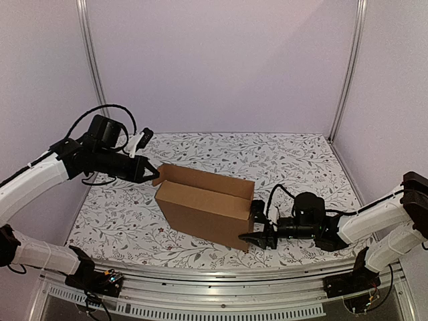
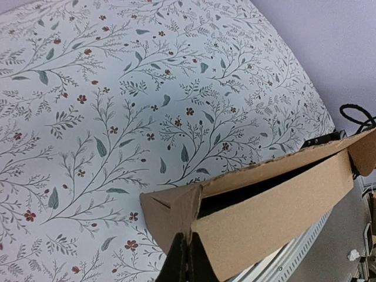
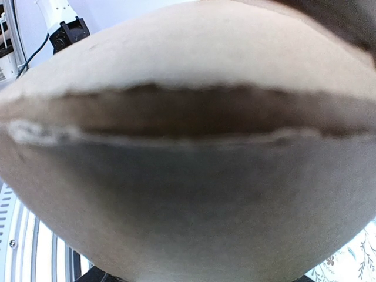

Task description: Fold the paper box

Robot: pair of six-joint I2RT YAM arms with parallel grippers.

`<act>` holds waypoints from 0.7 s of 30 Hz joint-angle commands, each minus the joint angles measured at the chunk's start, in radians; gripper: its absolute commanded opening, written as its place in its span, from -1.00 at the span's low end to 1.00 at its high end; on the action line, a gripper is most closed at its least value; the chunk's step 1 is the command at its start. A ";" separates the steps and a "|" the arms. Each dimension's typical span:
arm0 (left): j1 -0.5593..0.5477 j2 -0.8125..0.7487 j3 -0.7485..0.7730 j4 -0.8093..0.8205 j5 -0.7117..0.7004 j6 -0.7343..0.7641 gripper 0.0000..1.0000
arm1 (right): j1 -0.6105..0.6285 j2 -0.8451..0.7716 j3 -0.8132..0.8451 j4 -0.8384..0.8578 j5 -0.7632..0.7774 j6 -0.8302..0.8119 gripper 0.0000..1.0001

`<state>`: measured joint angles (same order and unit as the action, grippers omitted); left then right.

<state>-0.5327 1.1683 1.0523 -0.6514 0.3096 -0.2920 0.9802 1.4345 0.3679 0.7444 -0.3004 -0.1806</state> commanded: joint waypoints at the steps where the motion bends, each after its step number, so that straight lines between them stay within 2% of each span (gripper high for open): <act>1: -0.006 0.015 0.065 -0.052 0.015 -0.003 -0.99 | -0.003 0.017 0.018 -0.007 -0.033 -0.016 -0.33; 10: -0.024 0.047 0.117 -0.115 0.103 -0.040 -1.00 | 0.014 0.010 0.015 -0.060 0.031 -0.055 -0.36; 21: -0.091 0.002 0.033 -0.136 0.048 -0.063 -1.00 | 0.014 0.007 0.017 -0.060 0.096 -0.051 -0.36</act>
<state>-0.5735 1.1976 1.1286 -0.7719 0.3233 -0.3363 0.9894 1.4361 0.3748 0.7174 -0.2646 -0.2325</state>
